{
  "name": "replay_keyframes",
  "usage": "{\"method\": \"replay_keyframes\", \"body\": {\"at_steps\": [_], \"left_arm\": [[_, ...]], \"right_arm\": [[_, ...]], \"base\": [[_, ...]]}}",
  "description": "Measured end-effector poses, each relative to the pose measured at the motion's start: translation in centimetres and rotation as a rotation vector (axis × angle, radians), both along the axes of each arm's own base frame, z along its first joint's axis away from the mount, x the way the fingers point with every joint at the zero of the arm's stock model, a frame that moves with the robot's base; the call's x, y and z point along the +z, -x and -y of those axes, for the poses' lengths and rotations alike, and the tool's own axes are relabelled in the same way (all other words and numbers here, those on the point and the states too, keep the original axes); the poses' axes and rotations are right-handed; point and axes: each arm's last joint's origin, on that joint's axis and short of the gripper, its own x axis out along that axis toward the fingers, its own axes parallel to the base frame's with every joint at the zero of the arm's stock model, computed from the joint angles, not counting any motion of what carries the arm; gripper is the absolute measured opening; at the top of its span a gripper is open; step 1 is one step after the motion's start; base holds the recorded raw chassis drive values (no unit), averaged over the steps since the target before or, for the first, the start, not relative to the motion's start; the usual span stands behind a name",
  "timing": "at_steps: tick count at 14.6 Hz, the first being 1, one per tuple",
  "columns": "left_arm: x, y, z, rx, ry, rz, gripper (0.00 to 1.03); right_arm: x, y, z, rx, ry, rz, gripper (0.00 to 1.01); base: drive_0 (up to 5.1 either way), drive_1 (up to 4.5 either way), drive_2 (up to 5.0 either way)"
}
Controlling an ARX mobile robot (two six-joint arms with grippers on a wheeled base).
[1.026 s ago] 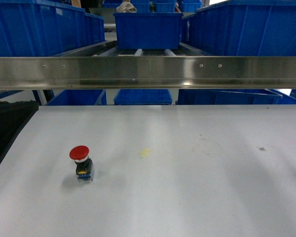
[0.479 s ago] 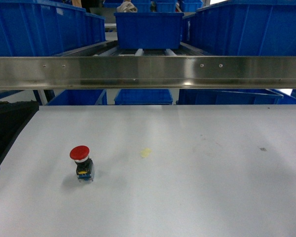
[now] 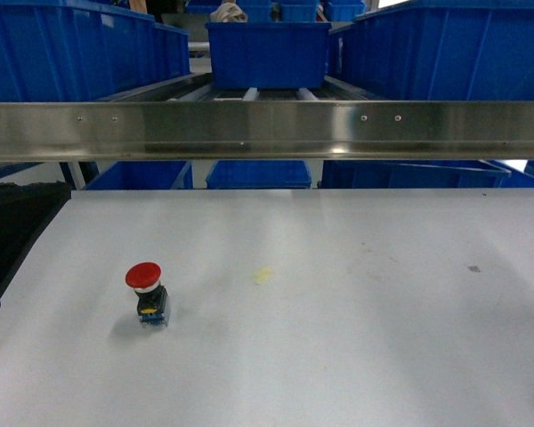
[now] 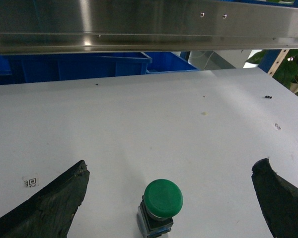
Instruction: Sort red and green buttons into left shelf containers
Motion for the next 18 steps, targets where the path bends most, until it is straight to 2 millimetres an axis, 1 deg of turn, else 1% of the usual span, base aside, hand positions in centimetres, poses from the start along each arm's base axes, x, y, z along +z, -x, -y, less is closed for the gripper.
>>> {"method": "replay_keyframes", "body": {"at_steps": [7,9,10,11,12,13,15,16,18], "left_arm": [[0.0,0.0,0.0,0.0,0.0,0.0,0.98],[0.0,0.0,0.0,0.0,0.0,0.0,0.98],[0.0,0.0,0.0,0.0,0.0,0.0,0.98],[0.0,0.0,0.0,0.0,0.0,0.0,0.98],[0.0,0.0,0.0,0.0,0.0,0.0,0.98],[0.0,0.0,0.0,0.0,0.0,0.0,0.98],[0.0,0.0,0.0,0.0,0.0,0.0,0.98],[0.0,0.0,0.0,0.0,0.0,0.0,0.98],[0.0,0.0,0.0,0.0,0.0,0.0,0.98]], "right_arm": [[-0.5,-0.3,-0.4,0.064,-0.016,-0.077,0.98],[-0.2,-0.3,-0.6,0.077,0.003,-0.071,0.98],[-1.5,-2.1,-0.8,0.051,0.014,-0.134,0.98],[-2.2,-3.5,-0.6,0.035,-0.002,-0.212,0.98],[-3.4,-5.2,2.1,-0.071,0.024,-0.244,0.98],[-4.0,-5.6,3.0,-0.092,0.017,-0.265,0.98],[-4.2,-5.7,3.4,-0.097,0.01,-0.277,0.98],[-4.4,-5.7,3.3,-0.079,-0.007,-0.296,0.98],[-4.7,-5.7,2.3,-0.03,-0.028,-0.332,0.98]], "base": [[0.0,0.0,0.0],[0.0,0.0,0.0],[0.0,0.0,0.0],[0.0,0.0,0.0],[0.0,0.0,0.0],[0.0,0.0,0.0],[0.0,0.0,0.0],[0.0,0.0,0.0],[0.0,0.0,0.0]]}}
